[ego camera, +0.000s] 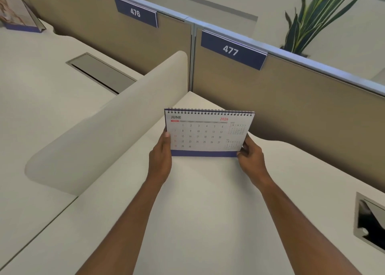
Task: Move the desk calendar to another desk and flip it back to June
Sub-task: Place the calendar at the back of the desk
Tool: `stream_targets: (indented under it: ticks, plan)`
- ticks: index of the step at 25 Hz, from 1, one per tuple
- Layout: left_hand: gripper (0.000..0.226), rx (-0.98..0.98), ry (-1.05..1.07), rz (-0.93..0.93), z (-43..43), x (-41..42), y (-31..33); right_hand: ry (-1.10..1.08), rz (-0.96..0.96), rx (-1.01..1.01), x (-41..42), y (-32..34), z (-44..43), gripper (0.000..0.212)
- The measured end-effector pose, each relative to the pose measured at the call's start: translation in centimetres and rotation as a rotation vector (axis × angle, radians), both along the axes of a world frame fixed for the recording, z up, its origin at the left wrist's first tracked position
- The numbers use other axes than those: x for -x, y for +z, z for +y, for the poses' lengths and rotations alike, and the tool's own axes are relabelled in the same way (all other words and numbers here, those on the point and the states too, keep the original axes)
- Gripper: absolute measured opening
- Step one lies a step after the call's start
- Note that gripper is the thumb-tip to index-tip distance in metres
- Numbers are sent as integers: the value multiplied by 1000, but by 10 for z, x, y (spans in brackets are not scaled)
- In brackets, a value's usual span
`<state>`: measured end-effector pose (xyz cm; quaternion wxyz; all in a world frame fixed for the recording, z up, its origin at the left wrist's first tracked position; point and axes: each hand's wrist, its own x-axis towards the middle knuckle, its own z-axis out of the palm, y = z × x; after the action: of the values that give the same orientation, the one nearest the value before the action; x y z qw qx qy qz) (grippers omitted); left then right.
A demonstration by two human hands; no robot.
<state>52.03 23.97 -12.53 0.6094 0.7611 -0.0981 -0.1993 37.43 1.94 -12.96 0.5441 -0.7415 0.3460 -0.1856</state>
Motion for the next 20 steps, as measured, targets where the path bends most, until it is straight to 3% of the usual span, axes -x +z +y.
stream_targets:
  ticks: [2, 5, 8, 11, 17, 20]
  plan:
    - [47, -89, -35, -122, 2, -1, -5, -4, 38, 27, 0, -5, 2, 84]
    - [60, -216, -108, -229, 7, -3, -15, 11, 114, 119, 3, -16, 6, 81]
    - [71, -318, -161, -276, 7, -5, -25, 64, 179, 215, 4, -26, 2, 73]
    - [67, -412, -201, -295, 6, -9, -34, 102, 243, 218, -3, -27, -6, 65]
    - [63, -396, -173, -304, 5, -14, -40, 148, 310, 197, -9, -26, -19, 61]
    - [62, -330, -118, -323, 8, -4, -43, 63, 229, 116, -8, -23, -12, 70]
